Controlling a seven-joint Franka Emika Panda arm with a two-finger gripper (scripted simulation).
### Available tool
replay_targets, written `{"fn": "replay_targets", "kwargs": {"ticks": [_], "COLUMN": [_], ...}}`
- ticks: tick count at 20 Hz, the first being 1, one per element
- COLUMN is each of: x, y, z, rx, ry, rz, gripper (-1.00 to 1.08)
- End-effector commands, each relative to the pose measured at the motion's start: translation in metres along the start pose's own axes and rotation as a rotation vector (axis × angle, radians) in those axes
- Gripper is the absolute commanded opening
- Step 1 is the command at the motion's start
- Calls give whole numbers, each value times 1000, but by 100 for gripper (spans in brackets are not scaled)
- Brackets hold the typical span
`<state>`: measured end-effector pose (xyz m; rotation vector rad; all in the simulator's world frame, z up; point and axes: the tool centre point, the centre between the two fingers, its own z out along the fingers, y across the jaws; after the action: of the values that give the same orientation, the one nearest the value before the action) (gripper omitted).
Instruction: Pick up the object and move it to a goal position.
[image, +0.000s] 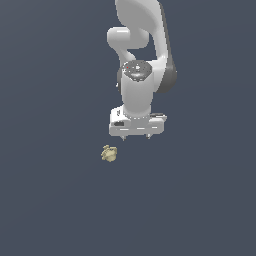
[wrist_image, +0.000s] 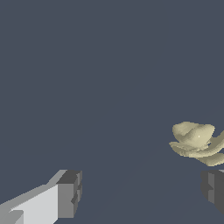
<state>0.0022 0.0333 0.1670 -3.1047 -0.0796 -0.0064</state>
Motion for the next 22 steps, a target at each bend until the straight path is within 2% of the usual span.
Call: {"fn": "replay_targets", "kwargs": {"ticks": [1,8,11,18,22], "x": [1,2,3,-1,-4], "y": [-4,12,33,101,122], "z": [-3,7,19,58,70], "rx": [4,0,-5,-26,-34], "ry": [5,3,2,0,0], "rz": [-9,26,70,207,249], "gripper": [100,100,100,100,100]}}
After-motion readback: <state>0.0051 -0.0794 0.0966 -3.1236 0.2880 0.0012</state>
